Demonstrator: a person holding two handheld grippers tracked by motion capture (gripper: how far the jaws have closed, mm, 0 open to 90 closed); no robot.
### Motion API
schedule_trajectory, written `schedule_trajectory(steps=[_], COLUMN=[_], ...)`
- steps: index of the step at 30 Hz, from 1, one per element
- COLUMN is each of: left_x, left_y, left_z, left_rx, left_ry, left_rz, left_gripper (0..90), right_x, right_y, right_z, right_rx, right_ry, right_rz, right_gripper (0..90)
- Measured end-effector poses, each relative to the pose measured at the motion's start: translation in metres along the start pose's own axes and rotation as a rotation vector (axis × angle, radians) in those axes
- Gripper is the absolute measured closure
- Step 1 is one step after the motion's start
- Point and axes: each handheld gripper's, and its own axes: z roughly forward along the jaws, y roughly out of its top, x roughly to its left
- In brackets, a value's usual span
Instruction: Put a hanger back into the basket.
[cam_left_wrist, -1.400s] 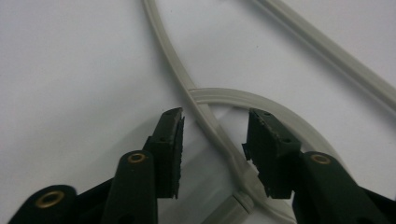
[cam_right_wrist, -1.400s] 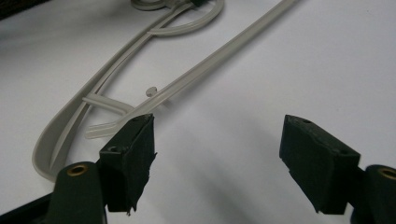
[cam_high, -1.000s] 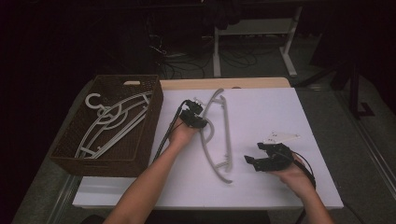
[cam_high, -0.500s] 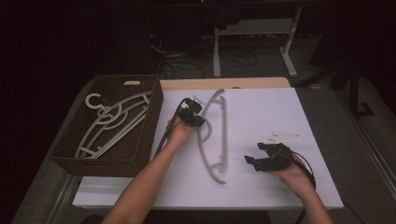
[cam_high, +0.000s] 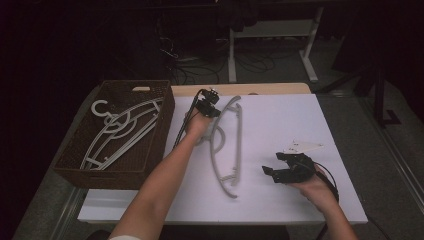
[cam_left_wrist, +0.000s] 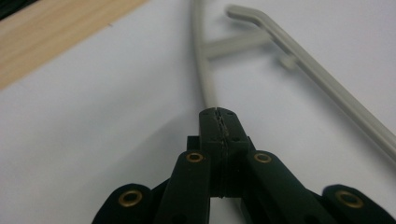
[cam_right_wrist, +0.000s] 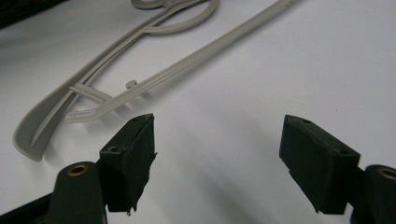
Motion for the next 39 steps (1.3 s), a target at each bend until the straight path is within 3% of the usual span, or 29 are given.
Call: schedule_trajectory(steps=[4, 8, 10, 14, 21, 24, 26, 29, 33, 39], left_x=[0.008, 0.003, -0.002, -0.022, -0.072, -0.091, -0.097, -0.096, -0.089, -0.085], left_y=[0.008, 0.009, 0.011, 0.015, 0.024, 0.025, 0.026, 0.026, 0.022, -0.004], left_z=[0.014, 0.024, 0.026, 0.032, 0.041, 0.042, 0.041, 0.03, 0.0, -0.042], left_rx=[0.021, 0.018, 0.01, -0.005, -0.015, -0.024, -0.025, -0.051, -0.087, -0.104], left_ry=[0.023, -0.007, -0.041, -0.107, -0.208, -0.238, -0.236, -0.243, -0.267, -0.337], left_rz=[-0.015, -0.023, -0.025, 0.003, 0.085, 0.119, 0.136, 0.13, 0.128, 0.105], left_gripper=[89.9, 89.9, 89.9, 89.9, 89.9, 89.9, 89.8, 82.3, 69.5, 54.6], right_x=[-0.002, -0.004, -0.004, -0.002, -0.001, -0.001, -0.001, -0.002, -0.002, -0.001], right_y=[-0.001, -0.001, -0.001, 0.0, 0.0, 0.0, 0.0, 0.0, -0.001, -0.001], right_z=[0.0, 0.0, 0.0, 0.0, 0.001, 0.001, 0.001, 0.001, 0.003, 0.004], right_rx=[-0.003, -0.01, -0.01, -0.011, -0.004, -0.004, -0.003, -0.003, 0.003, 0.015], right_ry=[0.011, 0.015, 0.016, 0.019, 0.019, 0.018, 0.018, 0.017, 0.018, 0.012], right_rz=[0.005, 0.012, 0.012, 0.006, 0.0, 0.001, 0.0, 0.0, 0.0, -0.002], right_gripper=[26.0, 26.0, 26.0, 26.0, 26.0, 26.0, 26.0, 26.1, 27.0, 27.9])
